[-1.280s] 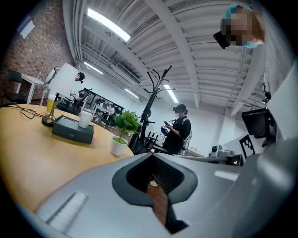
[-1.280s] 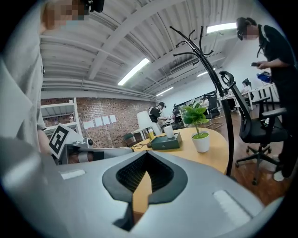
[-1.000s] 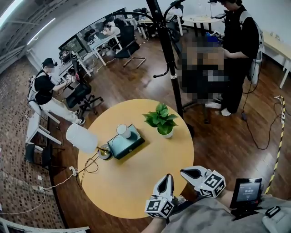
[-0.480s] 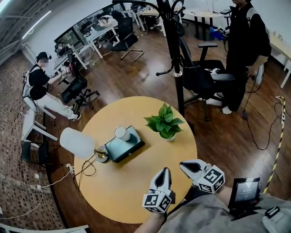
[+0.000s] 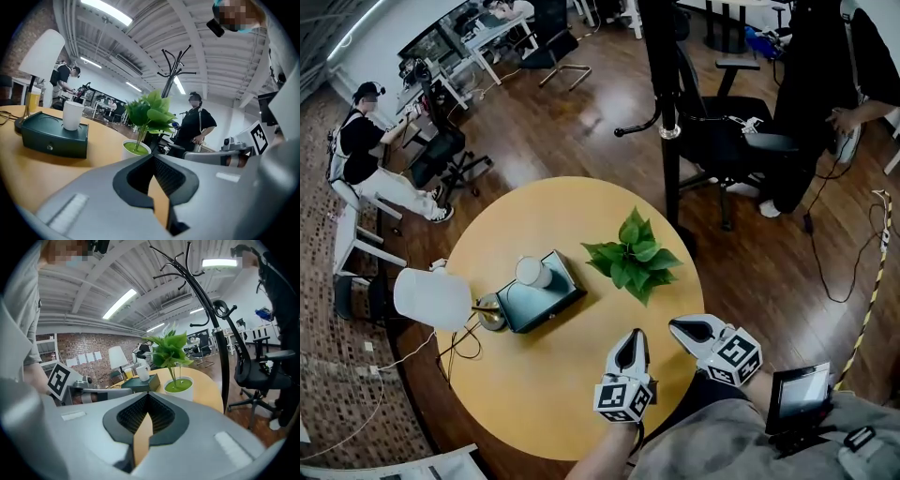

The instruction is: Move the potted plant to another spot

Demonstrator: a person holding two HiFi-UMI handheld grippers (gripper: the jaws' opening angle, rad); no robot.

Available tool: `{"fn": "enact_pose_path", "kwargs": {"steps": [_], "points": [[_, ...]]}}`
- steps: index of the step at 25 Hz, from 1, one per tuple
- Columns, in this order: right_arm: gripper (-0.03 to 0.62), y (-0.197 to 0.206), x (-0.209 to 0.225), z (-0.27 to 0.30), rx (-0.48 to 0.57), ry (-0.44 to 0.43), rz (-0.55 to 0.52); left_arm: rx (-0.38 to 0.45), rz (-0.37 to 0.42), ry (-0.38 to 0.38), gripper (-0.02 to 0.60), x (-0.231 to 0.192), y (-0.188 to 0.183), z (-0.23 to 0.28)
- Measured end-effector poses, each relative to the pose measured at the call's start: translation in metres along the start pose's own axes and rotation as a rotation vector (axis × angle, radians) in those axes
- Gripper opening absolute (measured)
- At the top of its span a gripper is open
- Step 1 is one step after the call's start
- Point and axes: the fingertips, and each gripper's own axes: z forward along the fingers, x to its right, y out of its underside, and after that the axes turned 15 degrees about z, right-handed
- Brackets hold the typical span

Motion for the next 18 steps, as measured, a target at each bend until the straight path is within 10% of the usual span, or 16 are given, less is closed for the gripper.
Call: {"fn": "enact_pose_path", "kwargs": {"steps": [18], "points": [[0.0, 0.026, 0.094, 0.065, -0.146, 0.0, 0.109, -0.145, -0.05, -0.055, 0.002, -0.042, 0.061, 0.092]]}}
